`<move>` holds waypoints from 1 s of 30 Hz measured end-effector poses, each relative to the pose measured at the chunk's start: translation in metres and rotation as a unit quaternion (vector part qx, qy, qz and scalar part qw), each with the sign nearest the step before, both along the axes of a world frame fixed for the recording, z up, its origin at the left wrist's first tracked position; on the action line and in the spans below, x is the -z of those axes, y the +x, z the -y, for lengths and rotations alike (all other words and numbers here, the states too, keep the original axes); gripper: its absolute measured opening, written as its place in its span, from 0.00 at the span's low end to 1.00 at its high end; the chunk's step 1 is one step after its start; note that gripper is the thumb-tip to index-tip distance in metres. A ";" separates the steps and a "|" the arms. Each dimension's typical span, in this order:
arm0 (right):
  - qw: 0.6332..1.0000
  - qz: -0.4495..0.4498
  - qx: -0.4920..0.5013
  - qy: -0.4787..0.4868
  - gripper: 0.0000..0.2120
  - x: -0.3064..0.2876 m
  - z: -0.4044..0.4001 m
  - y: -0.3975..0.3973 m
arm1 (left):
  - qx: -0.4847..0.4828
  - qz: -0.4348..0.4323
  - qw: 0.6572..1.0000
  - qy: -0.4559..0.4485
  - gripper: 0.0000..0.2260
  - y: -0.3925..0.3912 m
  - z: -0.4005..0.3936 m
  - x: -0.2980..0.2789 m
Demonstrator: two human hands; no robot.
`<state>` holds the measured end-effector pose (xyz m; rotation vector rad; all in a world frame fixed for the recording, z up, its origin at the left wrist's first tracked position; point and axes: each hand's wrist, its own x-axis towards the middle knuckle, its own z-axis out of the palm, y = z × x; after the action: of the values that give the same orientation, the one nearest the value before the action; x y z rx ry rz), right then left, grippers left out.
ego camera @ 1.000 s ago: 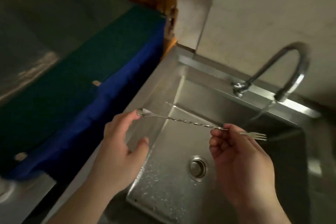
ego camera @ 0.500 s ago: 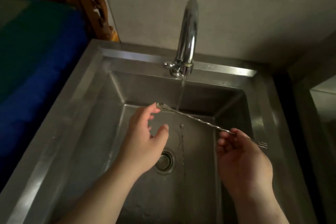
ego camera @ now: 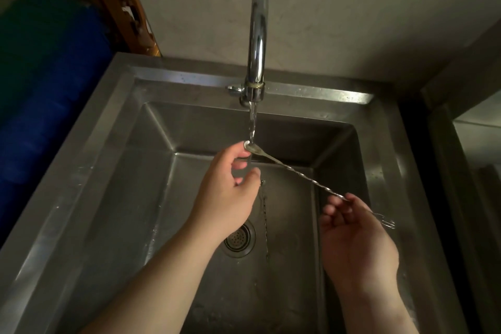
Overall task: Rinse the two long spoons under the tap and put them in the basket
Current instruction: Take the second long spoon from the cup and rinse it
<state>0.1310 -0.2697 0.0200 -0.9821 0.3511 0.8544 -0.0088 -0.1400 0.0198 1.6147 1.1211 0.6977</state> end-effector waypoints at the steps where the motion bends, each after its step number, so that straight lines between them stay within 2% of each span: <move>1: 1.000 -0.008 -0.002 0.005 0.12 0.002 -0.001 -0.002 | -0.004 0.010 1.000 -0.005 0.15 0.002 -0.002 -0.001; 5: 0.999 -0.046 -0.009 0.011 0.10 0.009 -0.007 -0.008 | -0.030 0.045 0.998 -0.037 0.13 0.011 -0.013 -0.004; 11: 0.991 -0.130 -0.029 -0.018 0.14 0.021 -0.018 -0.023 | -0.043 0.176 0.979 -0.091 0.05 0.023 -0.024 -0.008; 15: 0.975 -0.206 -0.073 -0.032 0.15 0.032 -0.031 -0.042 | -0.038 0.198 0.974 -0.105 0.09 0.031 -0.030 -0.018; 18: 0.967 -0.215 -0.119 -0.066 0.14 0.040 -0.044 -0.055 | -0.016 0.193 0.978 -0.083 0.10 0.033 -0.033 -0.021; 20: 0.963 -0.157 -0.170 -0.138 0.12 0.040 -0.053 -0.059 | -0.002 0.191 0.979 -0.067 0.11 0.032 -0.035 -0.022; 22: 0.938 0.026 -0.239 -0.248 0.11 0.036 -0.059 -0.061 | 0.009 0.183 0.982 -0.054 0.10 0.031 -0.036 -0.022; 23: 0.907 0.152 -0.261 -0.292 0.11 0.033 -0.062 -0.061 | 0.008 0.177 0.983 -0.051 0.10 0.031 -0.037 -0.022; 25: 0.852 0.357 -0.267 -0.275 0.08 0.023 -0.069 -0.060 | 0.005 0.170 0.984 -0.050 0.10 0.032 -0.039 -0.021; 26: 0.842 0.404 -0.272 -0.232 0.07 0.016 -0.073 -0.059 | 0.006 0.164 0.985 -0.051 0.11 0.032 -0.041 -0.019; 27: 0.847 0.415 -0.277 -0.183 0.08 0.011 -0.079 -0.058 | 0.011 0.158 0.986 -0.051 0.11 0.033 -0.042 -0.019; 30: 0.893 0.344 -0.279 -0.081 0.13 0.000 -0.095 -0.052 | 0.020 0.139 0.989 -0.042 0.10 0.033 -0.044 -0.019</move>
<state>0.0793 -0.1748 0.0198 -1.5040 -0.5045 0.9290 0.0241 -0.0957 0.0384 1.4162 0.9006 0.8097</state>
